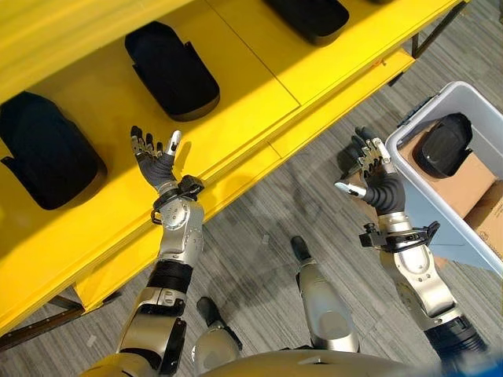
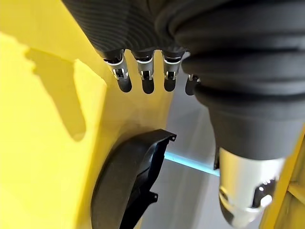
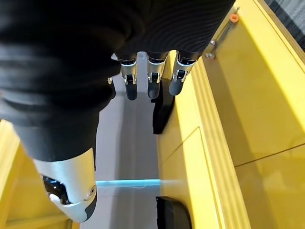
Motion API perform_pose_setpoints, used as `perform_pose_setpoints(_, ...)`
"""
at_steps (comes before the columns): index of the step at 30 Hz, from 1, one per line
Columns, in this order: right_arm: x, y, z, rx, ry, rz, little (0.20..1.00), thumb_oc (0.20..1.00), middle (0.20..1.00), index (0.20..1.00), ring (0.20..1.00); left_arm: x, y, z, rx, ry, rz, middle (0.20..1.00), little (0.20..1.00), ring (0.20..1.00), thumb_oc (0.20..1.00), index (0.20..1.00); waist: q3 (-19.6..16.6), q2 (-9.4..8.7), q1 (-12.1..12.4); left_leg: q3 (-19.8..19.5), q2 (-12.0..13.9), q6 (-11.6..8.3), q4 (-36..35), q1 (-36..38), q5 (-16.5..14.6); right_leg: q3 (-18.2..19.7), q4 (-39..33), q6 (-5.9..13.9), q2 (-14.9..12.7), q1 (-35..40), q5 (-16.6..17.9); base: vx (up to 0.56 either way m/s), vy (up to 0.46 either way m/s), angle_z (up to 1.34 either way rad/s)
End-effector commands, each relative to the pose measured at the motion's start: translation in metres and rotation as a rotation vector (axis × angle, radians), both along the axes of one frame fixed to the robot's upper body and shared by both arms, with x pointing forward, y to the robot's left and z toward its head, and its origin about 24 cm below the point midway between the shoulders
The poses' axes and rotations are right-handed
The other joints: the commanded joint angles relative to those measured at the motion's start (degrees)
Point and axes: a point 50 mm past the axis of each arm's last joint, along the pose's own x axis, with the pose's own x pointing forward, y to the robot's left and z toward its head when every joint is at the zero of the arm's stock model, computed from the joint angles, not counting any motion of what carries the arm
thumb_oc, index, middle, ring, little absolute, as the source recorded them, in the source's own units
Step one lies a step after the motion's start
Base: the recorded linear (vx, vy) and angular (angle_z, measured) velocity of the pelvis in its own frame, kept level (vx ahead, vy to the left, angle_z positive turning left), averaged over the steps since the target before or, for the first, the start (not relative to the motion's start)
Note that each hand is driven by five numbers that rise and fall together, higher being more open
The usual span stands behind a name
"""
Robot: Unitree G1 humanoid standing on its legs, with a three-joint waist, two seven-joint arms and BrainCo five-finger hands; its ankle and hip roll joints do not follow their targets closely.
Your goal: Move parts from the plastic box to the shelf.
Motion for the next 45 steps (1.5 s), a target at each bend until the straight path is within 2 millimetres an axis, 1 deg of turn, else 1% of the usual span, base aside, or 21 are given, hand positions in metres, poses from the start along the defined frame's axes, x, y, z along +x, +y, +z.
perform_pose_setpoints(1, -0.009, 0.003, 0.027, 0.083, -0.154, 0.051, 1.000, 1.000, 1.000, 1.000, 1.000, 0.009, 0.010, 0.026, 0.054, -0.095, 0.063, 1.000, 1.000, 1.000, 1.000, 1.000, -1.7, -1.89, 0.4, -2.6, 4.0, -1.31, 3.2, 0.8, 4.7, -1.9, 3.2, -0.51, 1.4, -1.0, 3.0, -0.03, 0.006, 0.03)
perform_pose_setpoints(8, -0.010, 0.003, 0.026, 0.075, -0.152, 0.065, 1.000, 1.000, 1.000, 1.000, 1.000, 0.021, 0.015, 0.031, 0.088, -0.056, 0.078, 1.000, 1.000, 1.000, 1.000, 1.000, -0.7, -2.62, -0.2, -2.4, 4.2, -1.57, 4.1, -0.1, 4.5, -1.7, 3.7, -0.59, 1.9, -2.2, 3.3, 0.00, 0.000, 0.00)
perform_pose_setpoints(16, -0.014, 0.001, 0.026, 0.068, -0.154, 0.072, 1.000, 1.000, 1.000, 1.000, 1.000, 0.028, 0.025, 0.035, 0.087, -0.035, 0.110, 1.000, 1.000, 1.000, 1.000, 1.000, 0.0, -3.13, -0.6, -2.2, 4.6, -1.84, 4.9, -0.9, 4.2, -1.4, 4.1, -0.55, 2.3, -3.1, 3.4, 0.01, 0.008, -0.01)
perform_pose_setpoints(17, -0.015, -0.001, 0.026, 0.067, -0.152, 0.074, 1.000, 1.000, 1.000, 1.000, 1.000, 0.029, 0.031, 0.037, 0.101, -0.023, 0.122, 1.000, 1.000, 1.000, 1.000, 1.000, -0.1, -2.99, -0.8, -2.6, 4.4, -2.26, 5.0, -0.4, 2.7, -1.4, 4.3, -0.30, 2.1, -2.8, 1.9, 0.07, 0.056, -0.01)
perform_pose_setpoints(20, -0.015, -0.004, 0.026, 0.058, -0.154, 0.068, 1.000, 1.000, 1.000, 1.000, 1.000, 0.033, 0.033, 0.041, 0.113, -0.016, 0.132, 1.000, 1.000, 1.000, 1.000, 1.000, 0.5, -3.15, -0.9, -2.9, 4.7, -2.35, 6.1, -1.2, 2.3, -1.5, 5.1, -0.34, 2.1, -3.4, 1.7, 0.02, 0.020, 0.00)
perform_pose_setpoints(23, -0.017, -0.007, 0.026, 0.061, -0.158, 0.069, 1.000, 1.000, 1.000, 1.000, 1.000, 0.034, 0.046, 0.046, 0.128, -0.005, 0.165, 1.000, 1.000, 1.000, 1.000, 1.000, 0.9, -3.43, -0.9, -3.5, 4.9, -2.48, 7.0, -2.5, 2.0, -1.7, 5.2, -0.43, 2.2, -4.0, 1.7, 0.00, 0.000, 0.00)
perform_pose_setpoints(25, -0.019, -0.009, 0.027, 0.056, -0.162, 0.075, 1.000, 1.000, 1.000, 1.000, 1.000, 0.035, 0.050, 0.052, 0.140, -0.013, 0.175, 1.000, 1.000, 1.000, 1.000, 1.000, 1.0, -3.41, -1.0, -3.9, 5.1, -2.59, 8.0, -3.7, 1.6, -1.8, 5.5, -0.47, 2.3, -4.7, 1.7, 0.00, 0.000, 0.00)
perform_pose_setpoints(27, -0.019, -0.011, 0.027, 0.057, -0.158, 0.076, 1.000, 1.000, 1.000, 1.000, 1.000, 0.035, 0.054, 0.054, 0.144, -0.013, 0.187, 1.000, 1.000, 1.000, 1.000, 1.000, 1.0, -3.37, -1.0, -4.2, 5.2, -2.63, 8.4, -4.4, 1.4, -1.9, 5.5, -0.48, 2.2, -5.0, 1.8, -0.01, 0.013, 0.05)
perform_pose_setpoints(34, -0.022, -0.013, 0.026, 0.041, -0.155, 0.083, 1.000, 1.000, 1.000, 1.000, 1.000, 0.037, 0.059, 0.059, 0.157, -0.004, 0.200, 1.000, 1.000, 1.000, 1.000, 1.000, 1.1, -3.60, -1.2, -5.0, 5.7, -2.71, 9.8, -6.2, 0.8, -2.1, 5.8, -0.66, 2.5, -5.9, 1.9, 0.00, 0.004, 0.03)
perform_pose_setpoints(39, -0.023, -0.013, 0.025, 0.036, -0.148, 0.093, 1.000, 1.000, 1.000, 1.000, 1.000, 0.039, 0.060, 0.062, 0.164, -0.004, 0.197, 1.000, 1.000, 1.000, 1.000, 1.000, 1.0, -3.61, -1.4, -5.2, 5.8, -2.77, 10.4, -6.8, 0.4, -1.9, 6.1, -0.85, 2.7, -6.4, 1.8, 0.00, 0.000, 0.00)
perform_pose_setpoints(45, -0.025, -0.014, 0.023, 0.030, -0.133, 0.108, 1.000, 1.000, 1.000, 1.000, 1.000, 0.045, 0.057, 0.072, 0.166, -0.024, 0.180, 1.000, 1.000, 1.000, 1.000, 1.000, 0.7, -3.66, -1.7, -5.2, 6.2, -2.99, 11.1, -7.8, 0.2, -1.8, 6.4, -0.96, 3.1, -7.1, 1.9, 0.00, 0.000, 0.00)
